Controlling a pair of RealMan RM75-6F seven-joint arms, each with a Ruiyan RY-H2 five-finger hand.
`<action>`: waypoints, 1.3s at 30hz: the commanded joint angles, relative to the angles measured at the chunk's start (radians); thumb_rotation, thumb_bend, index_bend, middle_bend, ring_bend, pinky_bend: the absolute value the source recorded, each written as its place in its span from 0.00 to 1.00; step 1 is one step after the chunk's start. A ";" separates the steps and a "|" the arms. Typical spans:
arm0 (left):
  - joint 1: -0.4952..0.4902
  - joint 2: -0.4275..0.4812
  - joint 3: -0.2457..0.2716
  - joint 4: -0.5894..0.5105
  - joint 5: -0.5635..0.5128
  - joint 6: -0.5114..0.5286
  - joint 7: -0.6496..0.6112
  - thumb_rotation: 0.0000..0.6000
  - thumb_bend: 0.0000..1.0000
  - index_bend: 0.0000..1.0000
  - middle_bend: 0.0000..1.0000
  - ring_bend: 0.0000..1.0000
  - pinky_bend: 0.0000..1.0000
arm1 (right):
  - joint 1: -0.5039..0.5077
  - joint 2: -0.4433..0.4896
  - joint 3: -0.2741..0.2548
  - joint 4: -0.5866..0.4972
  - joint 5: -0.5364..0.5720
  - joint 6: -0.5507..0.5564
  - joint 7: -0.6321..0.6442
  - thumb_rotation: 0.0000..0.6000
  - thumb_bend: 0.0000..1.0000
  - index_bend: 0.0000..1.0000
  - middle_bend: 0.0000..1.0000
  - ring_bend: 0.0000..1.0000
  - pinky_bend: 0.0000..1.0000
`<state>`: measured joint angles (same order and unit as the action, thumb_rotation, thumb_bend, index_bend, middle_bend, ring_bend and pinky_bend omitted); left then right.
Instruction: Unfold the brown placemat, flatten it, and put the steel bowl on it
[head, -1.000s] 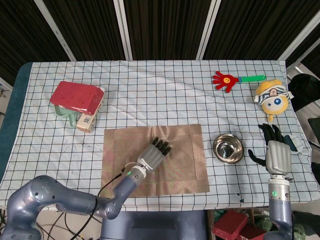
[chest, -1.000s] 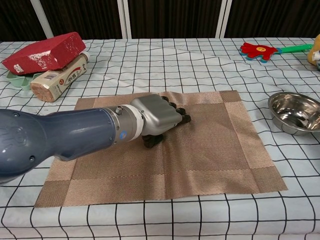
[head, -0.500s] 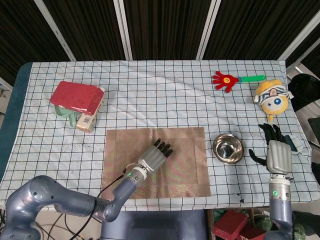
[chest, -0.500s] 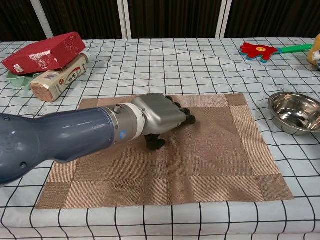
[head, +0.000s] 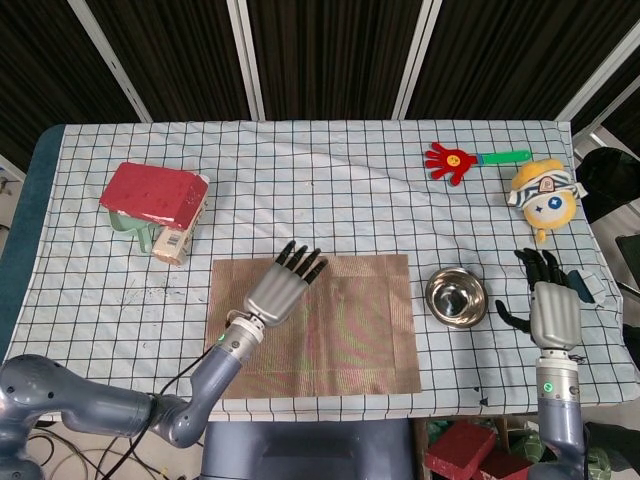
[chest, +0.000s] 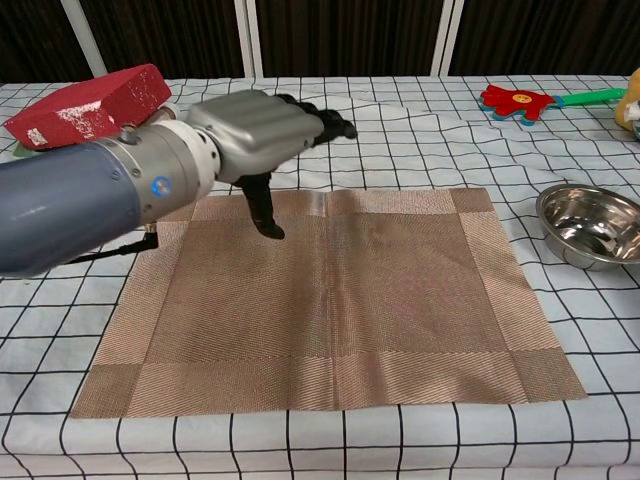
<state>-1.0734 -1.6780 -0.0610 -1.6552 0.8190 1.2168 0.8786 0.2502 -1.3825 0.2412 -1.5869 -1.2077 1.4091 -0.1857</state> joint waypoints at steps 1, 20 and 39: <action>0.085 0.103 0.026 -0.094 0.078 0.083 -0.079 1.00 0.07 0.00 0.01 0.02 0.04 | 0.001 -0.002 -0.004 0.002 -0.005 -0.001 -0.004 1.00 0.18 0.17 0.12 0.06 0.19; 0.470 0.417 0.174 -0.161 0.358 0.395 -0.467 1.00 0.05 0.00 0.00 0.02 0.03 | 0.015 0.011 -0.073 -0.085 -0.051 -0.052 -0.087 1.00 0.11 0.17 0.12 0.06 0.19; 0.666 0.385 0.154 0.036 0.483 0.447 -0.649 1.00 0.05 0.00 0.01 0.02 0.03 | 0.065 -0.060 -0.118 -0.054 -0.022 -0.132 -0.248 1.00 0.13 0.30 0.19 0.11 0.19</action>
<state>-0.4144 -1.2866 0.0992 -1.6267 1.2988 1.6722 0.2392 0.3112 -1.4368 0.1257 -1.6468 -1.2322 1.2816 -0.4286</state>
